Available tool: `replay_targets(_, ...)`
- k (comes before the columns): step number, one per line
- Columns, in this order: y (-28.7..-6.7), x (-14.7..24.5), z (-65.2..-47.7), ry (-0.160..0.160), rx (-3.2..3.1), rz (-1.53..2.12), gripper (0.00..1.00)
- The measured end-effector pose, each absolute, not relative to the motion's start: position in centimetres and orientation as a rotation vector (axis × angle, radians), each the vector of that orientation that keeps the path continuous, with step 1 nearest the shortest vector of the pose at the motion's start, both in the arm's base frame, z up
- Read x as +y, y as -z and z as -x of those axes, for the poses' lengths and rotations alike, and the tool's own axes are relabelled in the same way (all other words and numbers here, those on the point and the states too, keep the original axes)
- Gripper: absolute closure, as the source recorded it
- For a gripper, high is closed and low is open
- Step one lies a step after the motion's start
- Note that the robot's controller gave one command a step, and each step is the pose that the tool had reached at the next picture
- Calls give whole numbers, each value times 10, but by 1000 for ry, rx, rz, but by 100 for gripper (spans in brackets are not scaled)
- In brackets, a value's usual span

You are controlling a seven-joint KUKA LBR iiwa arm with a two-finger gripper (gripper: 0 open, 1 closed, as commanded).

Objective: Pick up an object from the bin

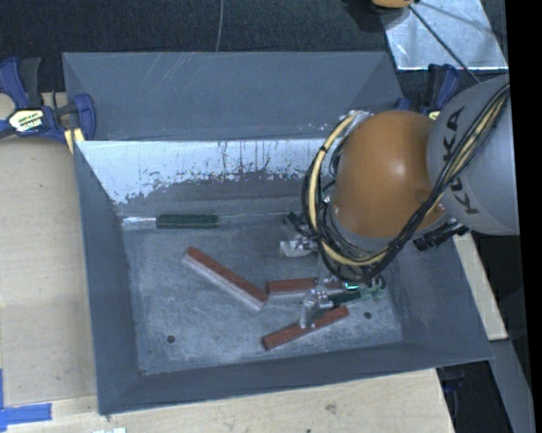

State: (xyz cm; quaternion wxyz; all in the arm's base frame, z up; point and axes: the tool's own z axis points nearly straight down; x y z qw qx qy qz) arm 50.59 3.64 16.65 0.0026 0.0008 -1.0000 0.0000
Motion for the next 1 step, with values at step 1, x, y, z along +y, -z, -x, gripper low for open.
replay_targets(1,-170,36,-508,1,-3144,-1,0)
